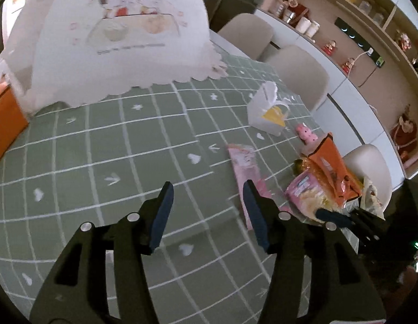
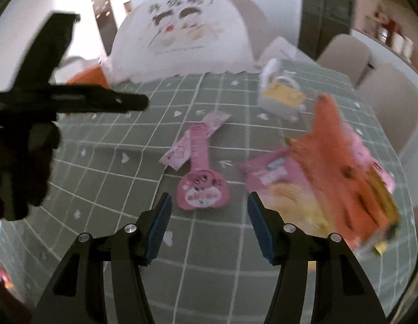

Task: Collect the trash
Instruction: 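Grasp the pink strip wrapper with the left gripper while the right grasps the pink lollipop card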

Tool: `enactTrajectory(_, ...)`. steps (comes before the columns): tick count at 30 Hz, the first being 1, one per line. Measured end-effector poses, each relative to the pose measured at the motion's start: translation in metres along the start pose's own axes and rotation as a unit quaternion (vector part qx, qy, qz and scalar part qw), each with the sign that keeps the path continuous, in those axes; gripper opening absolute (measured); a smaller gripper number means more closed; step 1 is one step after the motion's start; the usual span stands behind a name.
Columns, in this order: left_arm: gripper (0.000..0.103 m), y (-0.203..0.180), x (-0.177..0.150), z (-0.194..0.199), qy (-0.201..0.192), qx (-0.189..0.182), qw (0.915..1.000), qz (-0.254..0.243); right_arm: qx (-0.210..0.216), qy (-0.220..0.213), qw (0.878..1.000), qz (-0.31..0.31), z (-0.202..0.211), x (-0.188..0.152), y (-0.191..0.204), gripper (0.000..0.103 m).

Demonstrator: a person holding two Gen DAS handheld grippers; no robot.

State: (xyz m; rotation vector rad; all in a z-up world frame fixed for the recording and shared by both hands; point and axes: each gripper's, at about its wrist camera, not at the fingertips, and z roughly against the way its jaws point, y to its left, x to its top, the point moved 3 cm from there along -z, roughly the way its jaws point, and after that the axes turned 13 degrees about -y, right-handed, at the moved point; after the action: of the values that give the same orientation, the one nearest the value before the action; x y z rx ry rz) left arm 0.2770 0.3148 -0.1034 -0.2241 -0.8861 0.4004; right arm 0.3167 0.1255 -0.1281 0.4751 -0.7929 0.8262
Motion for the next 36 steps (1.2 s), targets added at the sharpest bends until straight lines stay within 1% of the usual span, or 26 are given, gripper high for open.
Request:
enactTrajectory(3, 0.055, 0.01, -0.004, 0.005, -0.001, 0.001, 0.9999, 0.011, 0.002, -0.004, 1.0, -0.007, -0.018, 0.006, -0.003, 0.055)
enactTrajectory(6, 0.055, 0.017, -0.008, 0.006, 0.003, 0.005, 0.9998, 0.018, 0.018, 0.026, 0.999, -0.034, -0.037, 0.006, -0.007, 0.055)
enactTrajectory(8, 0.055, 0.019, -0.01, 0.002, 0.007, 0.007, 0.9997, 0.022, 0.028, 0.038, 0.998, -0.046, -0.04, 0.001, -0.006, 0.055)
enactTrajectory(9, 0.055, 0.019, -0.01, 0.0, 0.009, 0.006, 0.9997, 0.023, 0.028, 0.037, 0.998, -0.042, -0.039, 0.0, -0.005, 0.052)
enactTrajectory(10, 0.055, 0.018, -0.011, -0.002, 0.012, 0.005, 0.9996, 0.023, 0.023, 0.038, 0.998, -0.034, -0.036, -0.002, -0.004, 0.047)
enactTrajectory(12, 0.055, 0.016, -0.011, -0.006, 0.016, 0.002, 0.9996, 0.023, 0.009, 0.036, 0.999, -0.021, -0.03, -0.006, -0.004, 0.047)
enactTrajectory(14, 0.055, 0.01, -0.012, -0.012, 0.021, -0.006, 0.9996, 0.019, 0.001, 0.034, 0.999, -0.03, -0.02, -0.01, -0.008, 0.046)
enactTrajectory(17, 0.055, -0.006, -0.013, -0.023, 0.028, -0.02, 0.9994, 0.003, -0.006, 0.024, 0.997, -0.067, 0.005, -0.017, -0.022, 0.046)
enactTrajectory(20, 0.055, -0.026, -0.015, -0.038, 0.04, -0.033, 0.9984, -0.023, -0.03, 0.017, 0.994, -0.103, 0.037, -0.031, -0.038, 0.046)
enactTrajectory(22, 0.055, -0.039, -0.016, -0.049, 0.043, -0.026, 0.9976, -0.048, -0.046, 0.013, 0.992, -0.12, 0.055, -0.04, -0.047, 0.046)
enactTrajectory(24, 0.055, -0.049, -0.018, -0.061, 0.048, -0.008, 0.996, -0.076, -0.067, 0.01, 0.989, -0.135, 0.073, -0.051, -0.055, 0.046)
enactTrajectory(26, 0.047, -0.056, -0.02, -0.073, 0.052, 0.012, 0.9939, -0.096, -0.09, 0.008, 0.985, -0.145, 0.091, -0.063, -0.063, 0.046)
enactTrajectory(28, 0.046, -0.057, -0.02, -0.08, 0.054, 0.025, 0.9933, -0.098, -0.107, 0.004, 0.982, -0.155, 0.103, -0.07, -0.067, 0.046)
enactTrajectory(30, 0.039, -0.061, -0.02, -0.082, 0.054, 0.032, 0.993, -0.1, -0.121, -0.001, 0.978, -0.169, 0.117, -0.079, -0.073, 0.046)
enactTrajectory(31, 0.027, -0.063, -0.02, -0.082, 0.058, 0.032, 0.9928, -0.1, -0.128, -0.006, 0.976, -0.178, 0.124, -0.083, -0.076, 0.046)
enactTrajectory(32, 0.018, -0.064, -0.021, -0.082, 0.061, 0.033, 0.9927, -0.099, -0.134, -0.01, 0.973, -0.186, 0.13, -0.087, -0.079, 0.046)
enactTrajectory(34, 0.012, -0.069, -0.022, -0.076, 0.064, 0.034, 0.9928, -0.096, -0.14, -0.018, 0.97, -0.197, 0.143, -0.093, -0.085, 0.046)
enactTrajectory(36, 0.011, -0.076, -0.022, -0.064, 0.059, 0.032, 0.9933, -0.095, -0.143, -0.029, 0.968, -0.203, 0.155, -0.098, -0.088, 0.046)
